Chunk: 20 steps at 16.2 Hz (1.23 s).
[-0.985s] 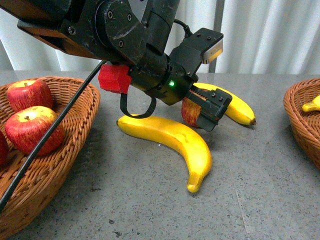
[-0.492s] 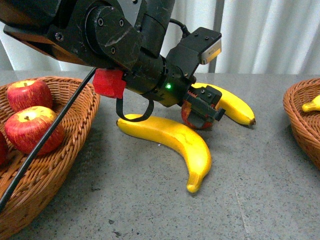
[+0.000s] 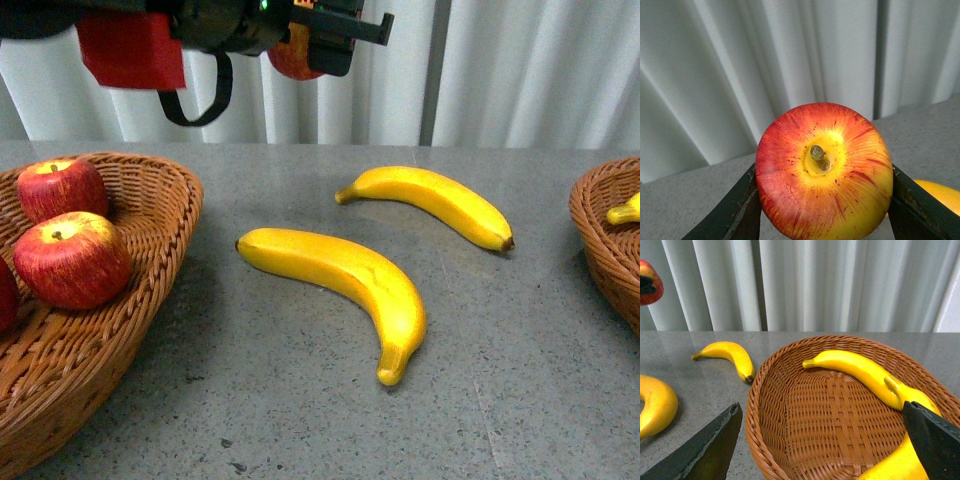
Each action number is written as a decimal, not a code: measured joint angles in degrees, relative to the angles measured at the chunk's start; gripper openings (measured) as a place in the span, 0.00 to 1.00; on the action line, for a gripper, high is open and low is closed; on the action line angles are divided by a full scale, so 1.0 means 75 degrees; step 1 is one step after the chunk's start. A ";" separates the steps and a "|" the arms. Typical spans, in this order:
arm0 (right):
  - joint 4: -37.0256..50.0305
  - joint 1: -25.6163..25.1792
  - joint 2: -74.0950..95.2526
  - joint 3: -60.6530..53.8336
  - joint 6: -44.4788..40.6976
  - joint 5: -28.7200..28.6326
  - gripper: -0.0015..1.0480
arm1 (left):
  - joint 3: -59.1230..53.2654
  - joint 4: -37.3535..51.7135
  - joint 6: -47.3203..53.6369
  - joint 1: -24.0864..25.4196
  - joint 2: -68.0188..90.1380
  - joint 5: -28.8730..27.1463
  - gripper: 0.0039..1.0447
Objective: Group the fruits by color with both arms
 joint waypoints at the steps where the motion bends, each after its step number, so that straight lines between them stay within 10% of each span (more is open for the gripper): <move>1: -0.0003 0.0000 0.0000 0.0000 0.0003 0.0000 0.94 | -0.0119 0.0329 -0.0204 -0.0090 0.0178 -0.0618 0.59; 10: 0.0000 0.0000 0.0000 0.0000 0.0003 0.0003 0.94 | -0.0189 0.0192 -0.1326 -0.0128 0.0149 -0.3115 0.59; 12: -0.0038 -0.0020 -0.0003 -0.0003 0.0000 0.0052 0.94 | -0.4115 -0.1510 -0.1154 0.2696 -0.3316 0.0087 0.59; 14: -0.0026 0.0003 0.0003 0.0000 -0.0003 0.0000 0.94 | -0.5796 -0.1862 -0.1169 0.5021 -0.7236 0.0434 0.58; 20: 0.0003 0.0000 0.0000 -0.0006 -0.0006 0.0000 0.94 | -0.5936 -0.2678 -0.1157 0.5100 -0.8090 0.1612 0.58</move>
